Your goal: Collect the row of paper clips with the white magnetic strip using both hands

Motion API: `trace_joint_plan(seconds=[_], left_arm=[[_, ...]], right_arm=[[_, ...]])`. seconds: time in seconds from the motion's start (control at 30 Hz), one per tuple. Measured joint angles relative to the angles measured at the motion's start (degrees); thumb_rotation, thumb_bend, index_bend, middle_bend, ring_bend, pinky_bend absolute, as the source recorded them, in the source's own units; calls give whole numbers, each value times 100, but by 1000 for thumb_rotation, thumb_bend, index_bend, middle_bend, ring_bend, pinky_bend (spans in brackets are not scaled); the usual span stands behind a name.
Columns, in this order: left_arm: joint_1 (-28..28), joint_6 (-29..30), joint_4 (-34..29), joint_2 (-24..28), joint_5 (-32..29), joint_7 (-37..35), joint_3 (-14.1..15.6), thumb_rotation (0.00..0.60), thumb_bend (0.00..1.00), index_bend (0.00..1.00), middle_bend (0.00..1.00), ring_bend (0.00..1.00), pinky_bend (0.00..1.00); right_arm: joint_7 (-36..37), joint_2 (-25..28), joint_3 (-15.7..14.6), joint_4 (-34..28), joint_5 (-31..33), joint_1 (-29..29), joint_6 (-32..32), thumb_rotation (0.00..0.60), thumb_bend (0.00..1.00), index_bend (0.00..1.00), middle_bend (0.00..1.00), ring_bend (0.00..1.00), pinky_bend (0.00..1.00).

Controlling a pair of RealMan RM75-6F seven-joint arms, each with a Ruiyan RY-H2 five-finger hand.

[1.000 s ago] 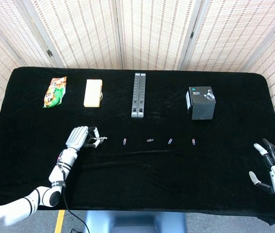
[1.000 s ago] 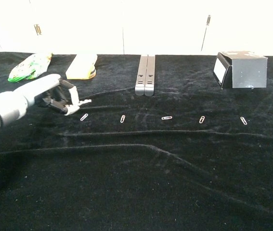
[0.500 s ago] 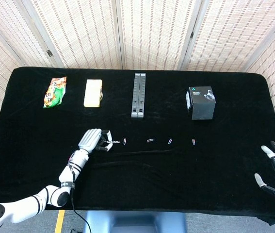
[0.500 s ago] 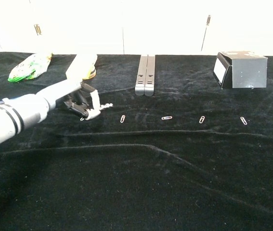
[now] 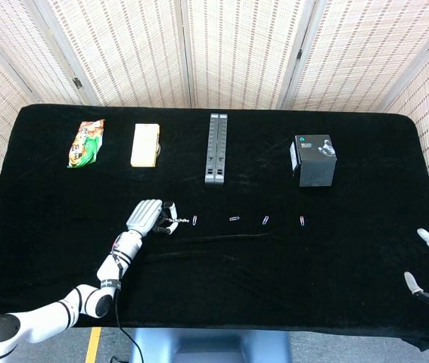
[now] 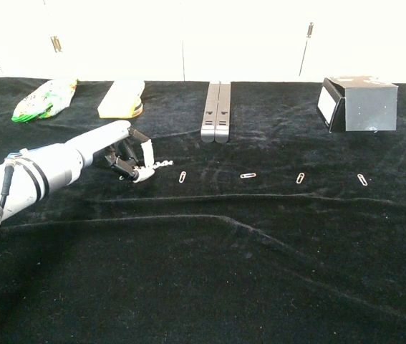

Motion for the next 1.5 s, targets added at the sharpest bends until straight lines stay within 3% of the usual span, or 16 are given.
trace_joint_plan(seconds=[0.8,1.13,1.5], left_arm=[[45,-41,443,-27,110,-506,107,600,504,797,1000,1000,1000],[-104,58,-83,-10,203,-387,37,600,505,797,1000,1000,1000],[-582,-292,130,-251,55,-272,-211,600,505,797,1000,1000,1000]], right_arm=[[-76,-9,51,-27,11,38,-114,600,360,101,0,0,0],[-11,-3,48,-11,32,0,-98,600,360,101,0,0,0],[171,-14,73,78,185,-97,-79,600,360,101,0,0,0]])
